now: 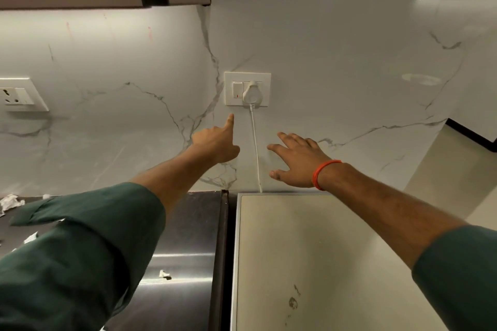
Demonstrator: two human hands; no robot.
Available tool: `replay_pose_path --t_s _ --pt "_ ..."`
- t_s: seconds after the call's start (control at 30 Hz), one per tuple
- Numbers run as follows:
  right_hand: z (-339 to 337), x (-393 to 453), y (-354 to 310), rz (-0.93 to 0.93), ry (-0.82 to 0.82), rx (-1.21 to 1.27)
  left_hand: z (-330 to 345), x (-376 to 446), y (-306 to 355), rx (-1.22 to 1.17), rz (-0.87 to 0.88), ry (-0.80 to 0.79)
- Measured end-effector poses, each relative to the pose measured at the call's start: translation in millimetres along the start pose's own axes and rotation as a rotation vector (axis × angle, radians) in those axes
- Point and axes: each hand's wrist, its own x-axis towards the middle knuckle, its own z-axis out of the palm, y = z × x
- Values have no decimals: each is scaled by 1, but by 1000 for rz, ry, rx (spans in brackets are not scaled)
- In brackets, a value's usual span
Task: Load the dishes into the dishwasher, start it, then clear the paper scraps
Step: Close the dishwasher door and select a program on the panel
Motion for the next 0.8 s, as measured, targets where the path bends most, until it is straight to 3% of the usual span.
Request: replay_pose_path --t_s 0.33,0.8 --pt "34 -56 18 45 -55 80 27 -90 53 -11 69 -86" --pt "154 -160 12 -11 -271 256 126 -251 106 -49 1 -343"
